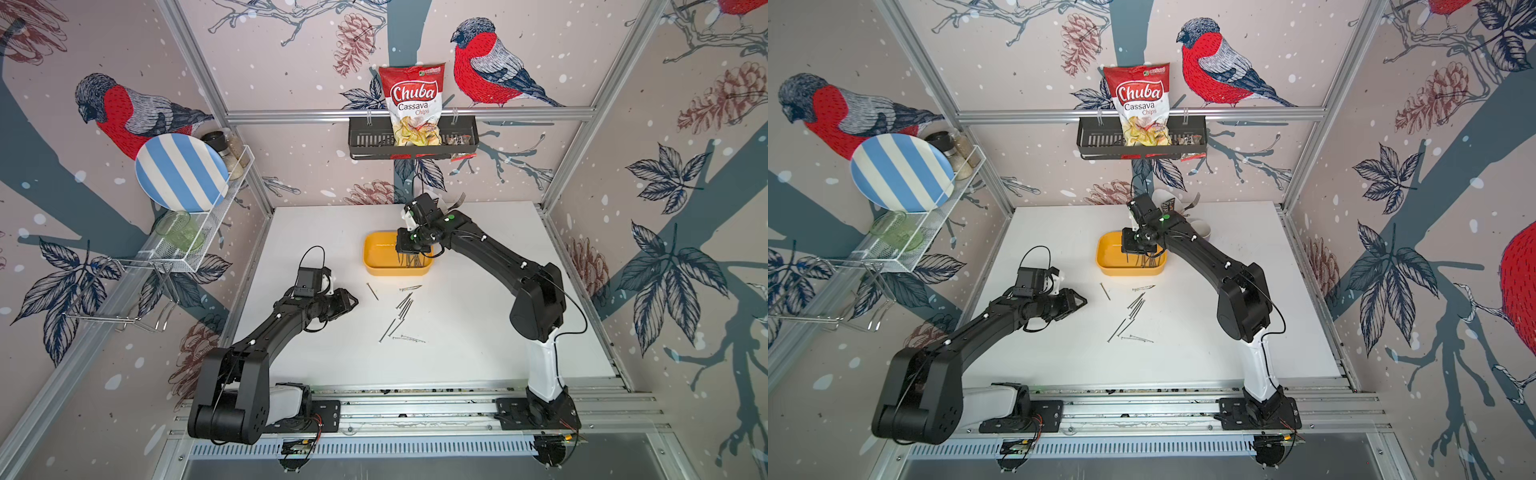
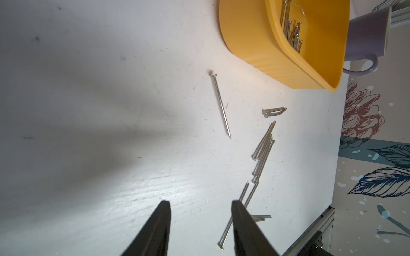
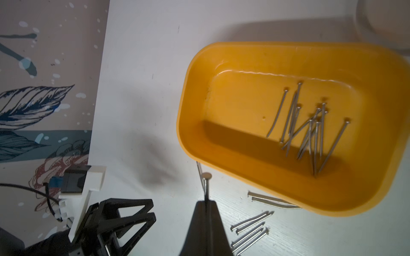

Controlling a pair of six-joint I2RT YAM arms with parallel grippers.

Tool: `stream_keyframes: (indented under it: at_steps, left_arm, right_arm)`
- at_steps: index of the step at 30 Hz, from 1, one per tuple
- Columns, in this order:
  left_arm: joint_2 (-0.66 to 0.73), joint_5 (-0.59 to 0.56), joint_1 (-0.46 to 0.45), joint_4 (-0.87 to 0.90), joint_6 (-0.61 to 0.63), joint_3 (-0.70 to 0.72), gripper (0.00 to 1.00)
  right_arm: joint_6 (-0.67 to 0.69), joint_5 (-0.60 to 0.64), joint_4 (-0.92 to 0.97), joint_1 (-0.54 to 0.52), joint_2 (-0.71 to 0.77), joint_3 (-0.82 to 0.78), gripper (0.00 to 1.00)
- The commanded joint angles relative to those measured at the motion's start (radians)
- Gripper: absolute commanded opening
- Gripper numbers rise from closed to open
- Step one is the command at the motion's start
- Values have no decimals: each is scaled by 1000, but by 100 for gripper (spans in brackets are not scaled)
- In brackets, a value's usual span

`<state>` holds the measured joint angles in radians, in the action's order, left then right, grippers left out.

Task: Put the nails on the desktop into the storage box
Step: Place the nail in the storage box.

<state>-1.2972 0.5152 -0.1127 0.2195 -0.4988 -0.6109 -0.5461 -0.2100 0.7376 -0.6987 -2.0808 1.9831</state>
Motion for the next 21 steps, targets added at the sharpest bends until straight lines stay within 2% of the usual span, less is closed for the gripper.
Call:
stream_keyframes:
  at_steps: [1,9,21]
  left_arm:
    - [-16,22,2,-35,15,-23,47]
    - [-76,29,2,-21,41,-78,48]
    - [-150,26,5,30,98,-131,47]
  right_arm:
    - [-24,48,40,27,-48,68,0]
    - [-8,97,104,60,-201,195,0]
    - [-18,129,105,85,-335,206,0]
